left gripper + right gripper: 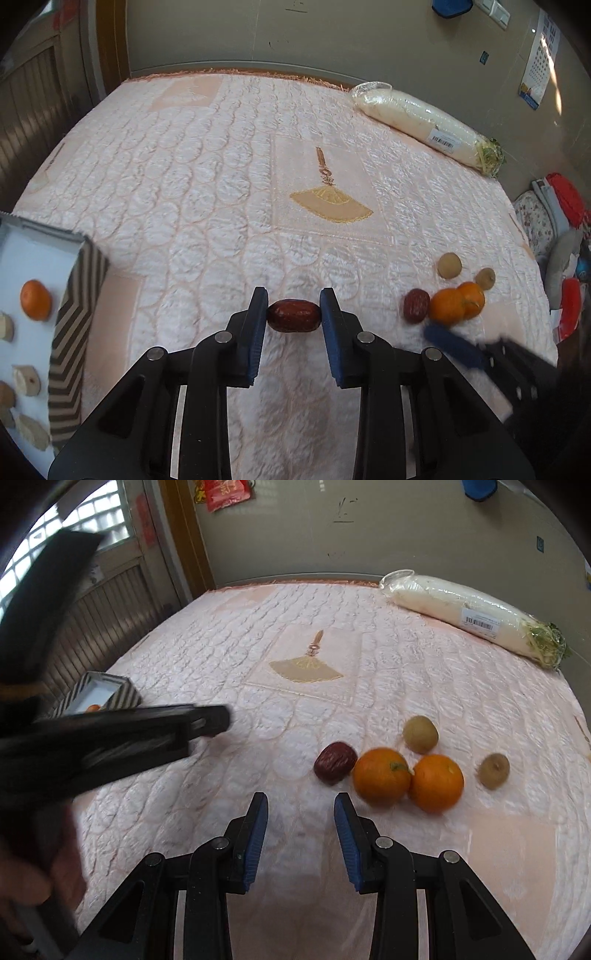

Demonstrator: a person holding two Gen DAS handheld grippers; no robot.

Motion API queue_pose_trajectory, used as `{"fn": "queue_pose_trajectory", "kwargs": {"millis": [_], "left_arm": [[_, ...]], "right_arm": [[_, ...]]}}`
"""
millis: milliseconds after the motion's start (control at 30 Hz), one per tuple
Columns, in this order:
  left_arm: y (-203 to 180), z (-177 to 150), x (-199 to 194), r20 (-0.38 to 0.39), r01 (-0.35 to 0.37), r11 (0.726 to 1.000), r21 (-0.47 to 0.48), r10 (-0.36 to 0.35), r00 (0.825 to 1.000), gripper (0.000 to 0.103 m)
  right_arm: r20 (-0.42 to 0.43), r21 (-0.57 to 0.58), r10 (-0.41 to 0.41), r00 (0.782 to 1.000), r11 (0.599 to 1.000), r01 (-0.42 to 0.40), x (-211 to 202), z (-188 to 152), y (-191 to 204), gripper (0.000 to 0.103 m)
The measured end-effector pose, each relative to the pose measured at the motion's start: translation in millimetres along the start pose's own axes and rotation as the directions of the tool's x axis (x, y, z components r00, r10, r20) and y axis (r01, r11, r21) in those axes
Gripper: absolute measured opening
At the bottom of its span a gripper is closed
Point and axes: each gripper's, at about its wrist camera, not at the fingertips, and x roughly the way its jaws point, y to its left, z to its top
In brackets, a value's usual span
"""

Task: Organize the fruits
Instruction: 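Grasp a red date with the left tool while the right grasps another red date, then carry both red dates over the striped tray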

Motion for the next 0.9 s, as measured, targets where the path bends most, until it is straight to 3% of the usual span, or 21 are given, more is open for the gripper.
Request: {"fn": "queue_pose_trajectory", "kwargs": {"millis": [300, 367, 433, 500, 900], "left_arm": [[7, -14, -19, 0.026, 0.008, 1.0, -0.002, -0.008, 1.0, 0.028], [9, -16, -19, 0.018, 0.01, 1.0, -0.007, -0.009, 1.0, 0.028], [13, -19, -22, 0.015, 0.012, 1.0, -0.011, -0.012, 1.0, 0.028], [16, -22, -26, 0.024, 0.003, 1.0, -0.004, -0.003, 1.0, 0.028], [27, -52, -65, 0.094, -0.03, 0.998, 0.056, 0.025, 0.995, 0.028]], "right_arm": [[0.037, 0.032, -0.041, 0.999, 0.999, 0.04, 12, 16, -6, 0.036], [0.041, 0.048, -0.049, 0.998, 0.998, 0.047, 14, 19, -7, 0.031], [0.046, 0.068, -0.059, 0.997, 0.996, 0.056, 16, 21, -9, 0.018], [0.049, 0.071, -0.064, 0.997, 0.996, 0.061, 15, 20, -9, 0.018], [0.162, 0.082, -0.026, 0.987, 0.997, 0.013, -45, -12, 30, 0.018]]}}
